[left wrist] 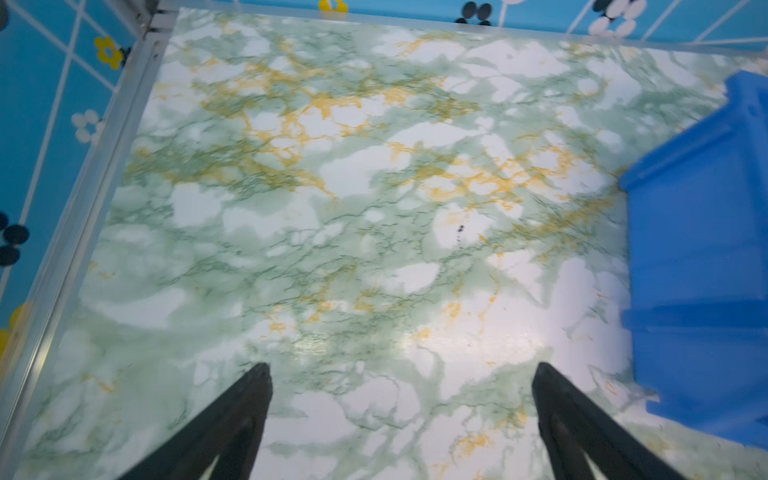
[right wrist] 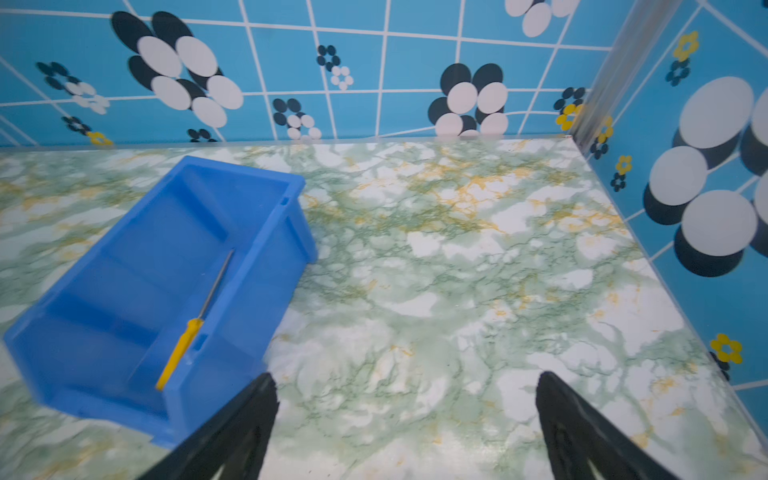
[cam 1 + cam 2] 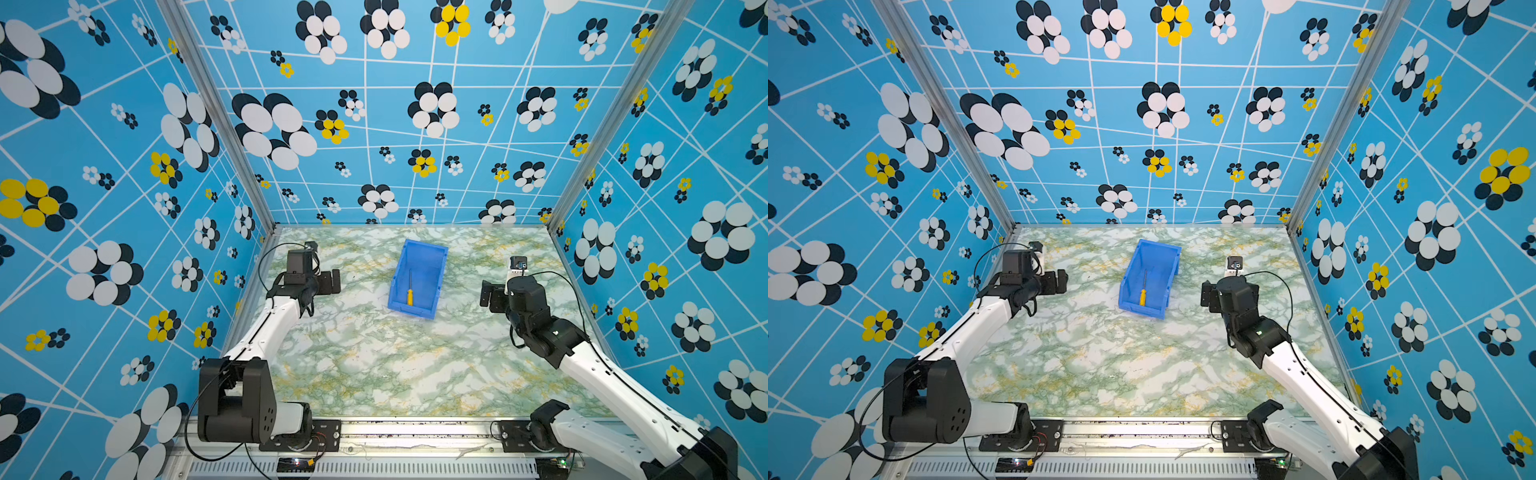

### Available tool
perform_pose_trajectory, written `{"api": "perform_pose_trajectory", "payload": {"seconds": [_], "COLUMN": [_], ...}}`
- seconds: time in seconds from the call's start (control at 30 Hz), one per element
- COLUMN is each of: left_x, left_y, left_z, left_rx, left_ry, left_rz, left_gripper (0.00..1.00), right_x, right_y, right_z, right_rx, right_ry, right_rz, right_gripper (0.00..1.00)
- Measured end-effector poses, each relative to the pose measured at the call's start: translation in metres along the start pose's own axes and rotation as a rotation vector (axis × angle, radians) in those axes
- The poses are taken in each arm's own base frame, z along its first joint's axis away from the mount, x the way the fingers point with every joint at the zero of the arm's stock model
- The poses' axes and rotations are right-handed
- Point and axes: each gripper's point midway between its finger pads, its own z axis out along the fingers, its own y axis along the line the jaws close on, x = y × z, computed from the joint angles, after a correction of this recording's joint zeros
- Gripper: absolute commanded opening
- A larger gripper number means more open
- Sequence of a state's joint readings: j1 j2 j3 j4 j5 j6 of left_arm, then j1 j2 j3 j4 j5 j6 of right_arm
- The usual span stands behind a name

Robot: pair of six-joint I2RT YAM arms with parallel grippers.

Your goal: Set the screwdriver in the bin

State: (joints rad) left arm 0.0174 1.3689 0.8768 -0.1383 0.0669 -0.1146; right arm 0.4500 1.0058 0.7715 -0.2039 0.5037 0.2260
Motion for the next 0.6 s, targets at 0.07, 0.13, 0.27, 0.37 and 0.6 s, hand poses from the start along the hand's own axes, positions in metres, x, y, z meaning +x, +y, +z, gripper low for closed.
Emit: {"api": "perform_pose_trajectory", "payload": {"seconds": [0.07, 0.13, 0.27, 0.37, 0.6], "left_x": [0.007, 0.014, 0.032, 0.04, 0.053], "left_y": [0.014, 0.02, 0.021, 0.023, 0.026], "left_z": [0.002, 0.002, 0.006, 0.009, 0.014], "left_rx": [-0.021, -0.027, -0.017, -0.018, -0.016], "left_ry": [-0.035, -0.068, -0.128, -0.172, -0.295], "left_rz": [-0.04, -0.05, -0.036, -0.019, 0.007], "left_gripper": [0.99, 0.99, 0.99, 0.99, 0.99], "right_x": [0.002, 0.007, 0.03, 0.051, 0.069], "right_y": [-0.015, -0.032, -0.063, -0.081, -0.098], "right_z": [0.01, 0.018, 0.032, 0.038, 0.041], "right_rx": [0.046, 0.093, 0.177, 0.225, 0.277], "right_ry": [-0.001, -0.007, -0.014, -0.015, -0.109], "right_rz": [0.011, 0.029, 0.072, 0.092, 0.071], "right_gripper": [0.99, 0.99, 0.99, 0.99, 0.99]}}
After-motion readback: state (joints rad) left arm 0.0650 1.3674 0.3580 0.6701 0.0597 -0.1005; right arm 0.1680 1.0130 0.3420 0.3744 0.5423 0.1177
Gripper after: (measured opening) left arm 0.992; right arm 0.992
